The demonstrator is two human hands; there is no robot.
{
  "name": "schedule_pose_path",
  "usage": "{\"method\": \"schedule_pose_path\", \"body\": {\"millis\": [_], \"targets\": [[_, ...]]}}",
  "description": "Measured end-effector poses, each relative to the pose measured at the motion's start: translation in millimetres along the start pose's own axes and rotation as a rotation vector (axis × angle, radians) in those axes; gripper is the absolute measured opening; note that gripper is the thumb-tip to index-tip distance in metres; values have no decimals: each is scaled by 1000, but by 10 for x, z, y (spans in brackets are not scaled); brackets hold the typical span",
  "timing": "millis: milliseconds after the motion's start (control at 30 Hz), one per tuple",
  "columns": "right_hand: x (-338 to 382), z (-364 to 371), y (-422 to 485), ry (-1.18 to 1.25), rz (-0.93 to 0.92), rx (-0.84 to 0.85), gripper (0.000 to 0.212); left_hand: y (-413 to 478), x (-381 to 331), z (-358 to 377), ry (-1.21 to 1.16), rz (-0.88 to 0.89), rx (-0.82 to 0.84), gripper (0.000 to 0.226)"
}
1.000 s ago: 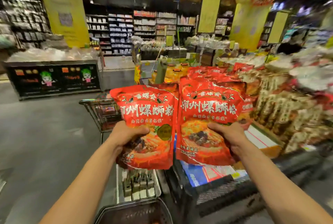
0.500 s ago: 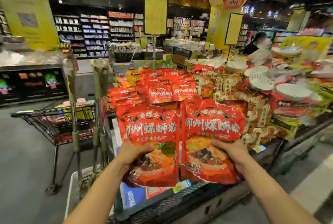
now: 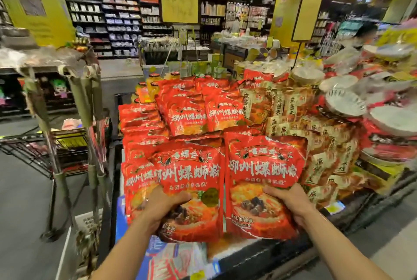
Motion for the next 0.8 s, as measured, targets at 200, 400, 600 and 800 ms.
{"method": "schedule_pose_path", "body": {"millis": [200,400,600,800], "targets": [[28,-162,742,4,16,21,72,742,31,316,27,-56,-4,39],[-101,-190,1402,8,44,78,81,1162,168,532,-6,-156,-21,95],[-243,-27,2185,-44,-33,233,93,1541,384,718,-25,-202,-96,78],[-680,288,2891,-159,-19,336,92,1844,787,868,-74,-211,-300,57]]}}
Point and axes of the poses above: each hand's wrist, its own y-axis towards the middle knuckle, its own z-axis out of the palm, x = y × z, the point moved 5 cm from there along y, towards the middle knuckle, and after that the axes turned 12 degrees about -y, right-handed, at the moved point
